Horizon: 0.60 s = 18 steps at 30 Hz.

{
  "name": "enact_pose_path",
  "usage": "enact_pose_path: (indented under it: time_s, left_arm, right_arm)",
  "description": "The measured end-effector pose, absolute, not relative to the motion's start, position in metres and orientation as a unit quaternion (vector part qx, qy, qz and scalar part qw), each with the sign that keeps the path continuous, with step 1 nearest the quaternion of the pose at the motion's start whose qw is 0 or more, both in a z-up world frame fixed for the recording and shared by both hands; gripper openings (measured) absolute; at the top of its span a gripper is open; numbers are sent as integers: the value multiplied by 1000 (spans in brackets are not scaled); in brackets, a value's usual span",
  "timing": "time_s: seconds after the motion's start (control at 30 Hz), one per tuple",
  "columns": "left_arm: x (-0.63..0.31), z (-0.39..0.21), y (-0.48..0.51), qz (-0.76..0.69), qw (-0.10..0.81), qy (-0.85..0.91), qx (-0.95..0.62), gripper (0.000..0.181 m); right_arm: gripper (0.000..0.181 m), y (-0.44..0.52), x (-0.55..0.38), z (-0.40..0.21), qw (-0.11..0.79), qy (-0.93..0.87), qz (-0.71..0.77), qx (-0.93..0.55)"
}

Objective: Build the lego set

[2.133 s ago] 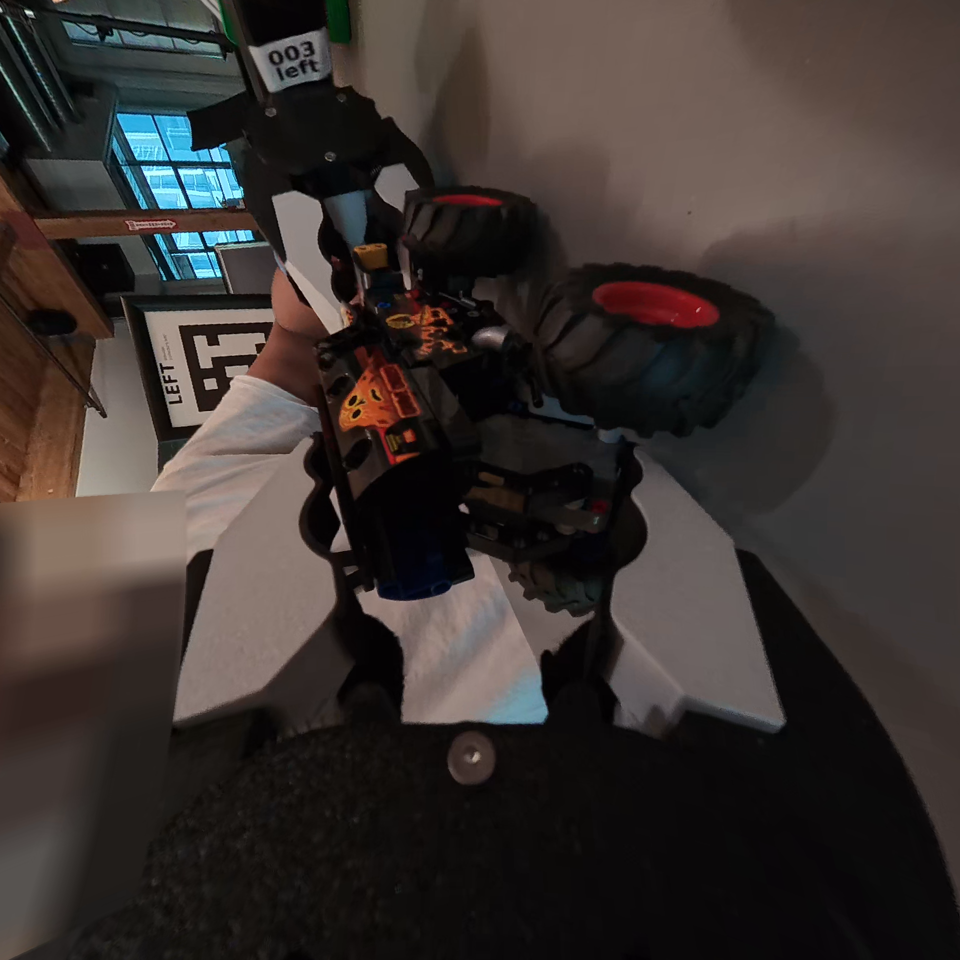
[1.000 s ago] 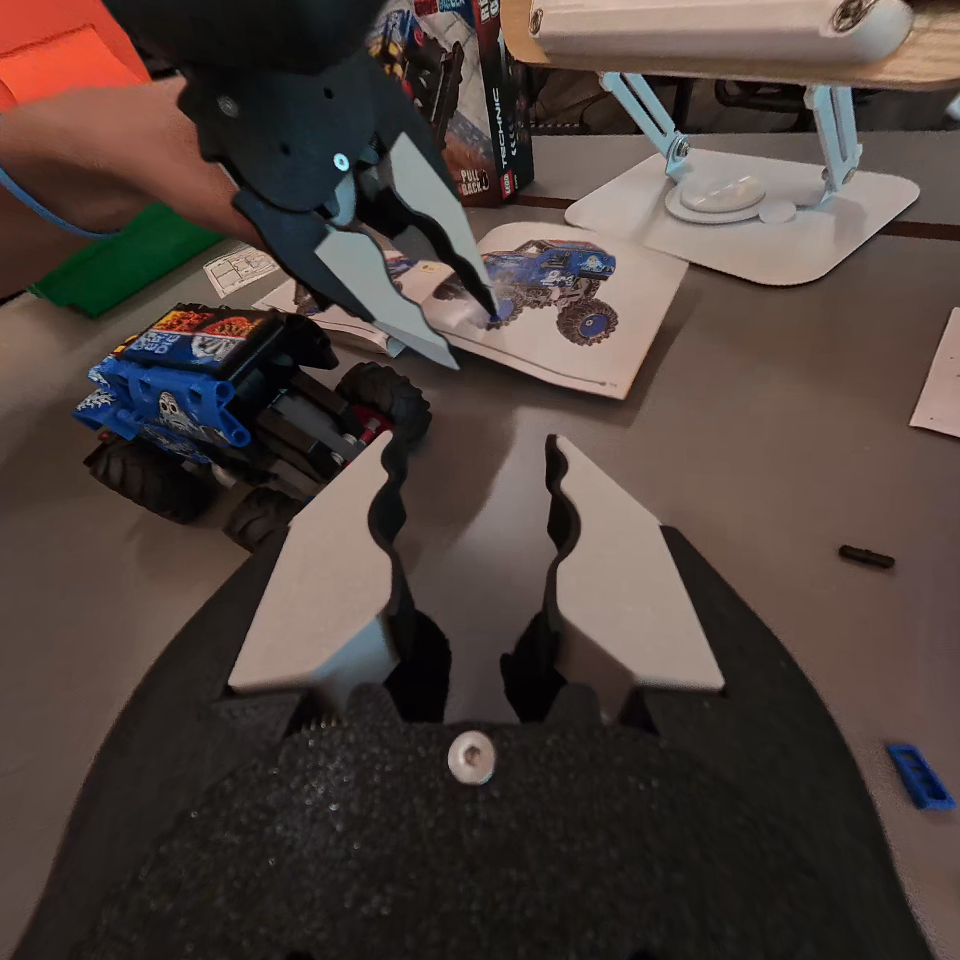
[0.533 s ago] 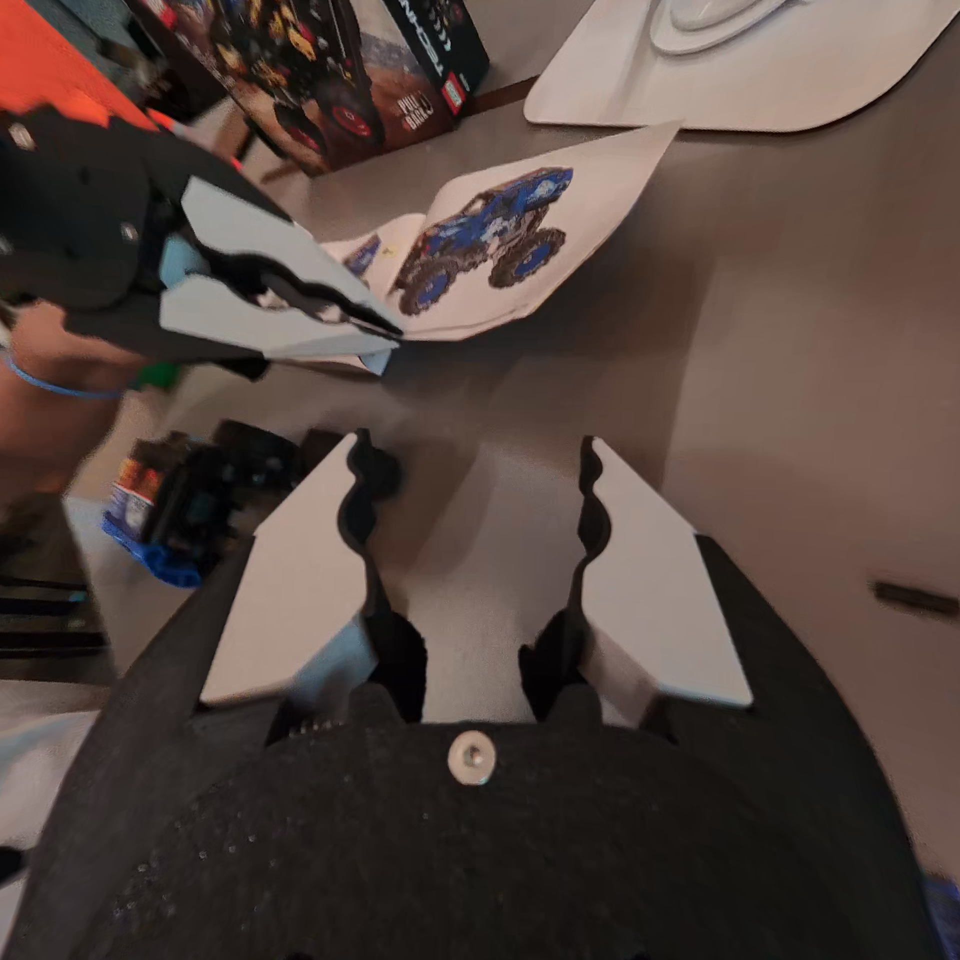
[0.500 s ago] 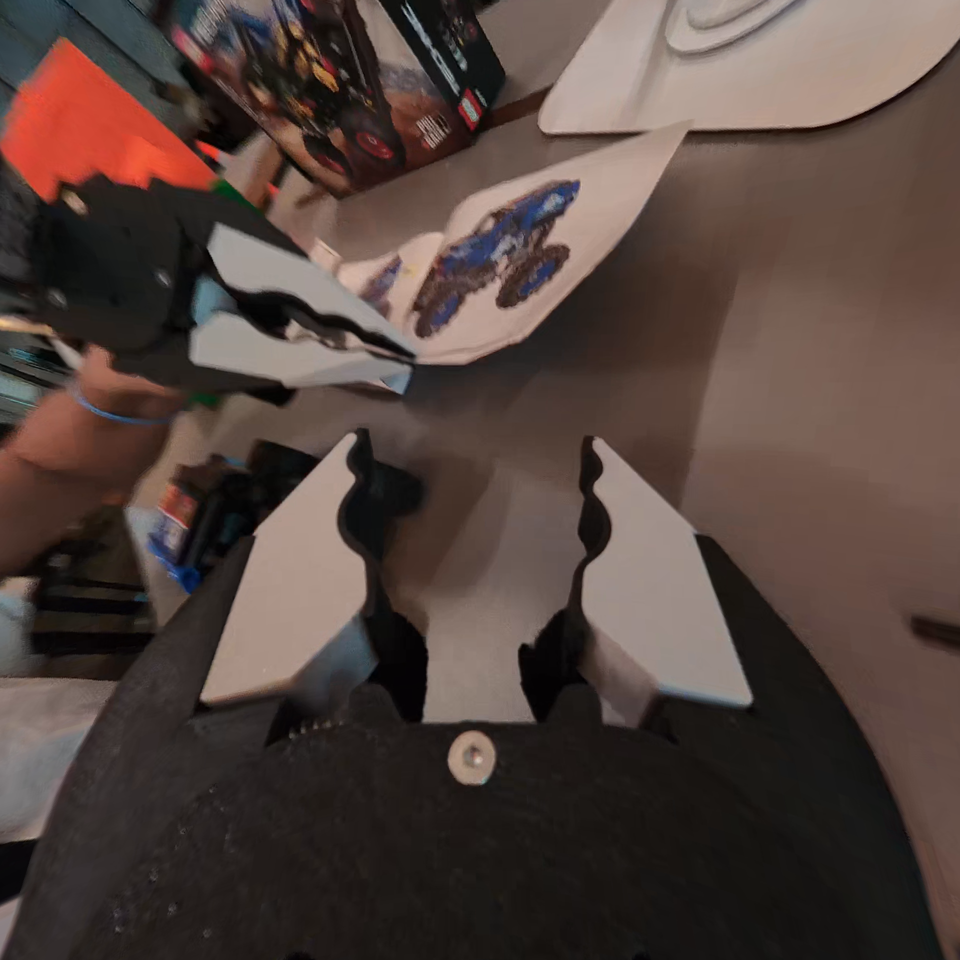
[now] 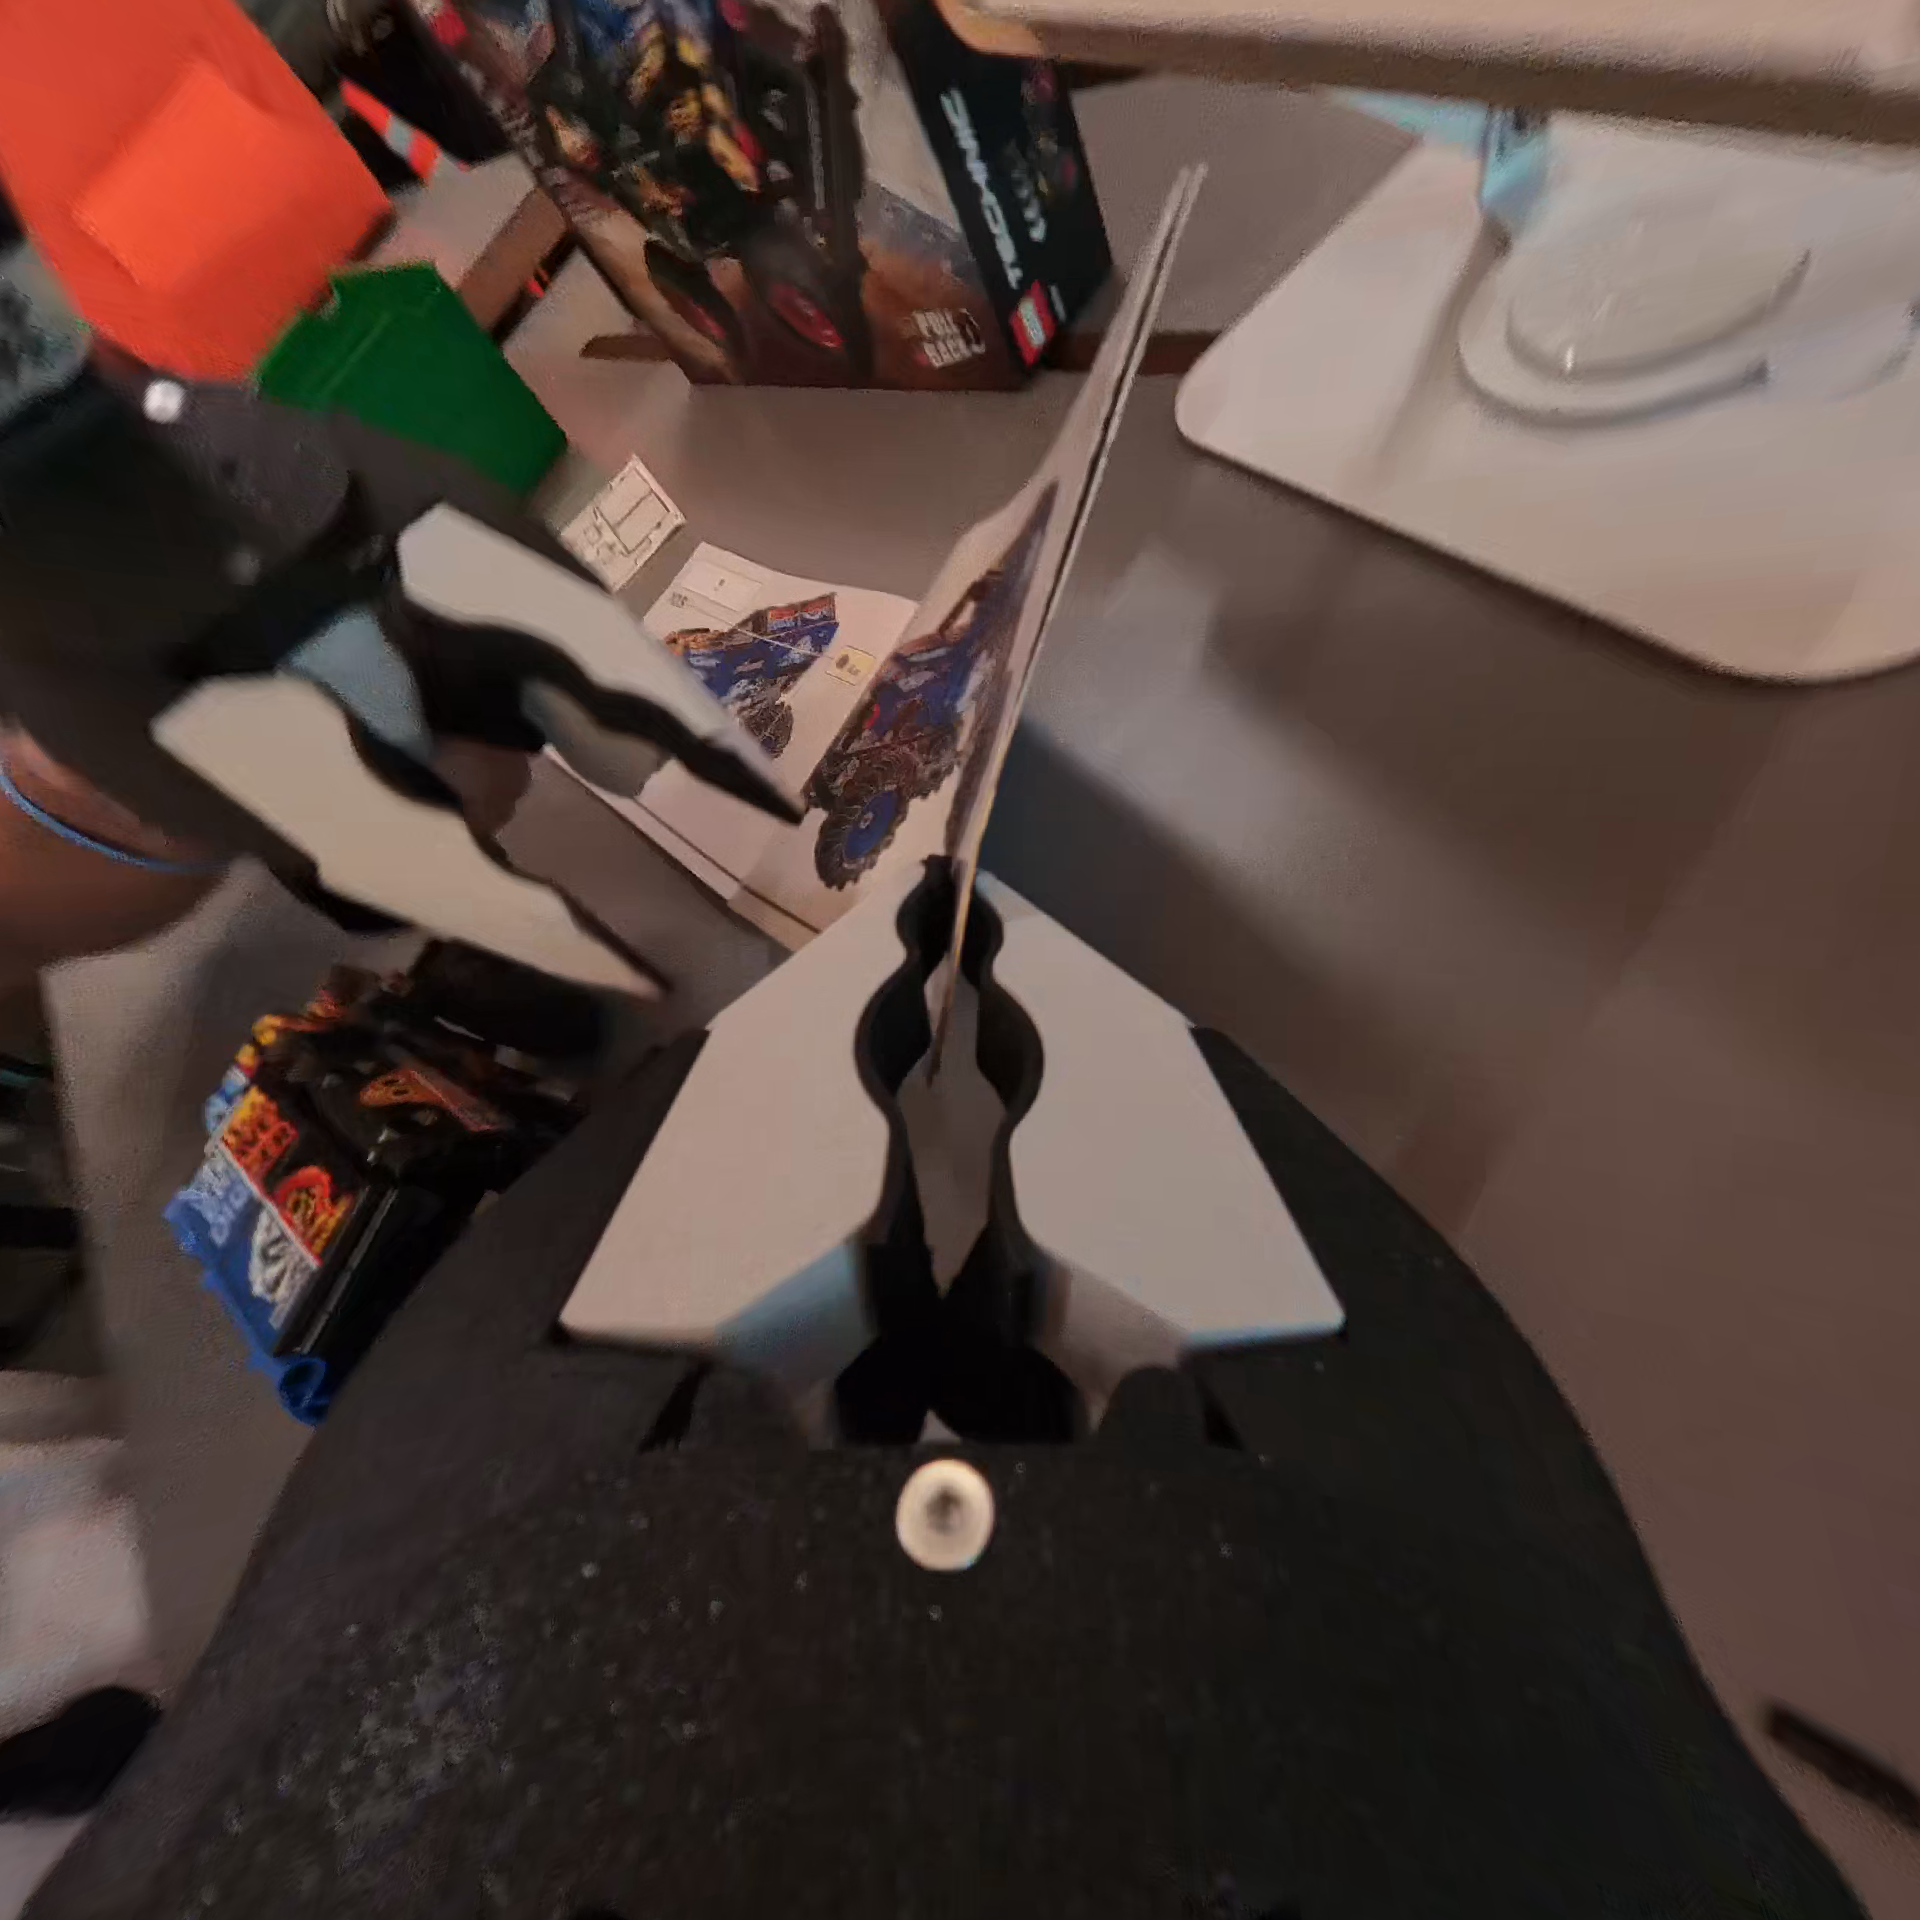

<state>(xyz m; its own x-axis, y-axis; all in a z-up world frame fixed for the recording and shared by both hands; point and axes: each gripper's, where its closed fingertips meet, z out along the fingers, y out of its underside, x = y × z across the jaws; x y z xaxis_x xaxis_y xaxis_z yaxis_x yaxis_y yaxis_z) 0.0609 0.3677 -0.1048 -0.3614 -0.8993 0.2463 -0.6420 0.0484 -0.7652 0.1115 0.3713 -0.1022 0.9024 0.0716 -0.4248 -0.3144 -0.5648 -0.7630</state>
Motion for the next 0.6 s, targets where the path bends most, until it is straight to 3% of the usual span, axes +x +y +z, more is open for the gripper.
enact_pose_path:
  time_s: [0.1, 0.23, 0.33, 0.43, 0.6]
  left_arm:
    - [65, -74, 380, -525, 65, 599, -601, 67]
    - [79, -50, 392, -594, -3, 505, -625, 70]
    - [86, -46, 398, -601, 0, 486, -634, 53]
    - [83, -42, 394, -616, -15, 485, -621, 11]
    - [79, -46, 394, -617, 3, 504, -604, 1]
  right_arm:
    - [0, 375, 103, -91, 467, -15, 66, -882]
    - [0, 384, 90, -78, 447, -123, -122, -877]
    - [0, 388, 84, -74, 432, -159, -181, -869]
    - [4, 388, 83, -77, 427, -153, -167, -875]
    - [55, 382, 61, -71, 467, -113, 36, -876]
